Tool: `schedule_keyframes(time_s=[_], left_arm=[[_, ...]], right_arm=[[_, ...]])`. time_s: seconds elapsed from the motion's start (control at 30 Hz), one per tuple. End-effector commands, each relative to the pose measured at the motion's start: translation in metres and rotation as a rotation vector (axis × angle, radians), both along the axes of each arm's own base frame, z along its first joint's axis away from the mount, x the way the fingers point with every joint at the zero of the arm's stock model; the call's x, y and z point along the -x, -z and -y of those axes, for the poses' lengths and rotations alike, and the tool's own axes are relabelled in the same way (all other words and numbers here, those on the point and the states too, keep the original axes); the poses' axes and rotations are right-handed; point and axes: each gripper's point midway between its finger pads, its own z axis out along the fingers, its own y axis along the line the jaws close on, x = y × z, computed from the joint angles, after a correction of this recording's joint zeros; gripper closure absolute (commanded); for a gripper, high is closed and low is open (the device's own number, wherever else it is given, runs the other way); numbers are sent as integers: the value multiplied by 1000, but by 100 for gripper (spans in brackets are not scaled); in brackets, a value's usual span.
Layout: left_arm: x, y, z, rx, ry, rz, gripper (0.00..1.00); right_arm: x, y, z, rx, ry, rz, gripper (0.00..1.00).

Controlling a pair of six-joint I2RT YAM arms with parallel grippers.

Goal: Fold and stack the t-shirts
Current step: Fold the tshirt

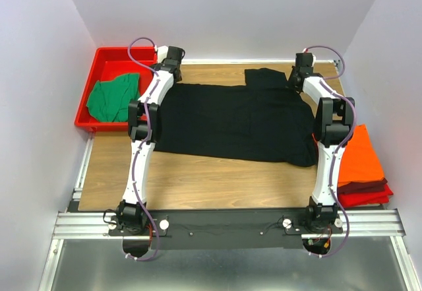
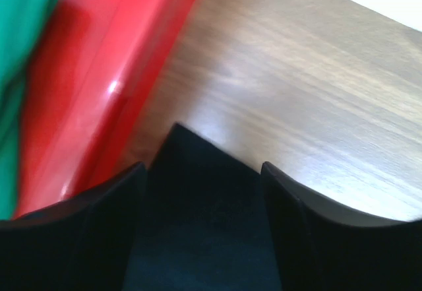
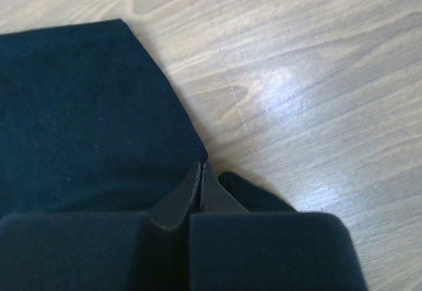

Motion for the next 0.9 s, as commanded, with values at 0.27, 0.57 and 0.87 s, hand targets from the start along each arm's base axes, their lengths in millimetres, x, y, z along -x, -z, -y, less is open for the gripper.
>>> schedule_keyframes(time_s=[0.27,0.57,0.87], left_arm=[[1,12,-2,25,5,-36,4],[-1,14,0,25,40,-48,5],[4,0,1,-10,18,-34,1]], right_arm=[[6,-20,-5,-51,-11,28,100],[7,-11,-9,-66,-19,17,100],[6,-13,7,-67,7,24,100]])
